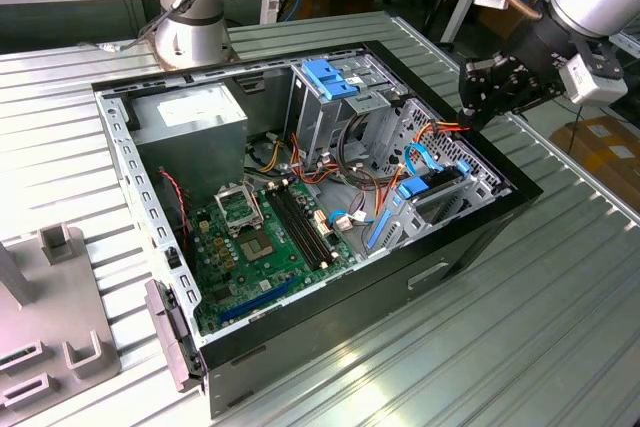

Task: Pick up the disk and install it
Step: 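Insert the first disk wire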

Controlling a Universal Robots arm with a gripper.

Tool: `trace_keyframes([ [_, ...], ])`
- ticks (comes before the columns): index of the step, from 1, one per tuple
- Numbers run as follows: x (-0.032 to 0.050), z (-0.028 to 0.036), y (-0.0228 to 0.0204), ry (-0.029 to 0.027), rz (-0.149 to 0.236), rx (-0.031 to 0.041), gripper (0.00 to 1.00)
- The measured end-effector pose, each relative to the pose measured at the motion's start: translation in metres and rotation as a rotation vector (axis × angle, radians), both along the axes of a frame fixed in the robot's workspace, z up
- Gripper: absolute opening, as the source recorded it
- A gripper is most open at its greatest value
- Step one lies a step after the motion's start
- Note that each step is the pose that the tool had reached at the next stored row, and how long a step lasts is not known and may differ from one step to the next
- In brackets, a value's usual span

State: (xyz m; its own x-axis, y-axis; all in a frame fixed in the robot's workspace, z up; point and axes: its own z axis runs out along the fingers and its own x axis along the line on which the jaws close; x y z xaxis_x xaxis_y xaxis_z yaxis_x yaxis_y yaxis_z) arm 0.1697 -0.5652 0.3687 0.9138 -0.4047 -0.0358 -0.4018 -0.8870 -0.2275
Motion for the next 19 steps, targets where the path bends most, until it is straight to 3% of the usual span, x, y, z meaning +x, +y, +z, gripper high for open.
trace_keyframes([
  [3, 0.0008, -0.0001, 0.0, -0.0019, 0.043, -0.0003, 0.3],
  [14, 0.0091, 0.0003, 0.0, -0.0025, 0.08, -0.0015, 0.3],
  [15, 0.0095, 0.0002, 0.0, -0.0089, 0.092, -0.0017, 0.3],
  [16, 0.0096, 0.0001, 0.0, -0.0215, 0.103, -0.0024, 0.3],
  [17, 0.0096, 0.0, 0.0, -0.038, 0.117, -0.0041, 0.3],
  [19, 0.0096, 0.0001, 0.0001, -0.0483, 0.13, -0.0076, 0.3],
])
